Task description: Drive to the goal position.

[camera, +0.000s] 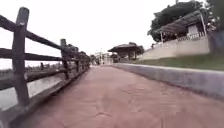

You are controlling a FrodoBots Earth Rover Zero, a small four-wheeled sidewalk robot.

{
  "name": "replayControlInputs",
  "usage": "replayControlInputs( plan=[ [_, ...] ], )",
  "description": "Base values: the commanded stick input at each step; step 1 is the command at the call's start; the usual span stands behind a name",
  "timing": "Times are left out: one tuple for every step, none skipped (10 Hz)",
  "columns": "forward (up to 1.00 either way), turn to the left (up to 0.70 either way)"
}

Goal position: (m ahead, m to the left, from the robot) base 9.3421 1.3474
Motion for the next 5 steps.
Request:
replayControlInputs(
  plan=[
    [1.00, 0.28],
    [1.00, 0.34],
    [1.00, 0.00],
    [1.00, 0.00],
    [1.00, 0.00]
  ],
)
